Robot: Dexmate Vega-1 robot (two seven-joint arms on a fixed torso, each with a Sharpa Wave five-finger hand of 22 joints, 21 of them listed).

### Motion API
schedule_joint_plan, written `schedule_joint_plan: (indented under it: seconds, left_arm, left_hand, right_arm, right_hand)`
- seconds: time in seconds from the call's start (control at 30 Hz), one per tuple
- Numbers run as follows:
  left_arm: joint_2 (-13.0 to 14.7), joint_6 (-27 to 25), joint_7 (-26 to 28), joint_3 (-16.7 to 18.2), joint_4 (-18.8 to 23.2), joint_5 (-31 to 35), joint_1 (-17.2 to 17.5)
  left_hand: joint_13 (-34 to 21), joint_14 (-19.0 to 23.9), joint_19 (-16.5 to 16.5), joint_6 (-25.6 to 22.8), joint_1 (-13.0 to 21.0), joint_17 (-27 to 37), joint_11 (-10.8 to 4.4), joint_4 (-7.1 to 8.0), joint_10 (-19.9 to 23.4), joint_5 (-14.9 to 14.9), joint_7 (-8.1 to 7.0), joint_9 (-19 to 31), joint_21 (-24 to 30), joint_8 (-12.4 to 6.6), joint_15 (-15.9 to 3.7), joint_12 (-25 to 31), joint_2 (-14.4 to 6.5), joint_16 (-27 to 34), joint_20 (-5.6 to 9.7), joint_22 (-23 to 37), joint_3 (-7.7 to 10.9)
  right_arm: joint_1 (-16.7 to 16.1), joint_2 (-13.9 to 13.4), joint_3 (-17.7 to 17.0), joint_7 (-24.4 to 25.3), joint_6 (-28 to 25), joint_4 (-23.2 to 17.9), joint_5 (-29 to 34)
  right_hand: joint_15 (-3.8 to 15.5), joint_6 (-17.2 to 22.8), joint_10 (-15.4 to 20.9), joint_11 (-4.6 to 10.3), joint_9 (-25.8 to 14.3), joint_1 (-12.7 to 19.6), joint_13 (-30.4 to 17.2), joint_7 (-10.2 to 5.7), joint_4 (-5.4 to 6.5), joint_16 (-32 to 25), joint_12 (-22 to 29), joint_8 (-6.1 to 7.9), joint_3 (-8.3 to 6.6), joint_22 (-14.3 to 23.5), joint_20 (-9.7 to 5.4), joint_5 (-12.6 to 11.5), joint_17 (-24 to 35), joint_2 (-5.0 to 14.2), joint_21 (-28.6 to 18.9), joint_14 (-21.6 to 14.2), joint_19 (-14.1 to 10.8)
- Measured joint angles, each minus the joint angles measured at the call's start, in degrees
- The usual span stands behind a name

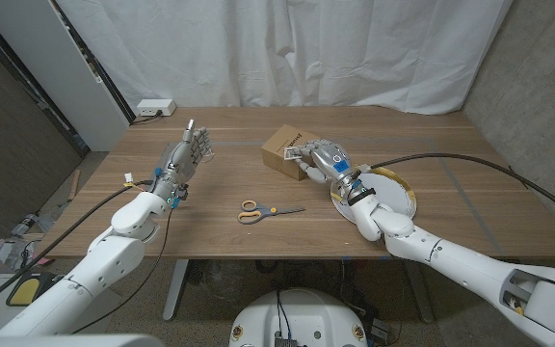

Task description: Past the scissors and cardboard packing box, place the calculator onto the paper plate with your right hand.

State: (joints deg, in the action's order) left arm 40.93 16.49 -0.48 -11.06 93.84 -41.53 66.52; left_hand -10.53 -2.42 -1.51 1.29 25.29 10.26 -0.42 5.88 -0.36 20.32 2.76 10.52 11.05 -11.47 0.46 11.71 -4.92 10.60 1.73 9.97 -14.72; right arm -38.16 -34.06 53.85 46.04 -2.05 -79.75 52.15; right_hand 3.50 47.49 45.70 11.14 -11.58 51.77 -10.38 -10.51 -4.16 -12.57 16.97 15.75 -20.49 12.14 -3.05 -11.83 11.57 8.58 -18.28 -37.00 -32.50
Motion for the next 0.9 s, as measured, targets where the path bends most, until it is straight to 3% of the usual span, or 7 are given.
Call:
schedule_joint_plan:
  seconds: [0.53,0.9]
  left_arm:
    - [-0.3,0.2,-0.1,-0.1,-0.5,0.0,-0.9]
    - [-0.4,0.2,-0.6,-0.7,-0.9,0.2,-1.6]
  left_hand:
    - [0.0,0.0,0.0,0.0,0.0,0.0,0.0,0.0,0.0,0.0,0.0,0.0,0.0,0.0,0.0,0.0,0.0,0.0,0.0,0.0,0.0]
    - [0.0,0.0,0.0,0.0,0.0,0.0,0.0,0.22,0.0,0.0,0.0,0.0,0.0,0.27,0.0,0.0,0.0,0.0,0.0,0.0,-0.22]
  right_arm:
    - [0.5,0.3,-0.6,0.7,-0.1,-0.8,0.0]
    - [-1.7,-0.9,-2.1,0.9,-1.6,-3.9,-0.1]
  right_hand:
    - [0.01,1.5,1.4,0.2,-0.1,0.3,0.0,0.89,-0.02,0.0,0.0,0.8,-0.99,0.0,0.01,1.1,-0.1,1.04,0.0,-1.5,0.0]
    - [0.61,1.8,2.2,0.0,-0.1,0.4,0.0,1.18,-0.03,-0.4,0.0,0.8,-1.44,0.2,0.08,1.2,-0.1,1.1,-0.4,-3.5,-0.7]
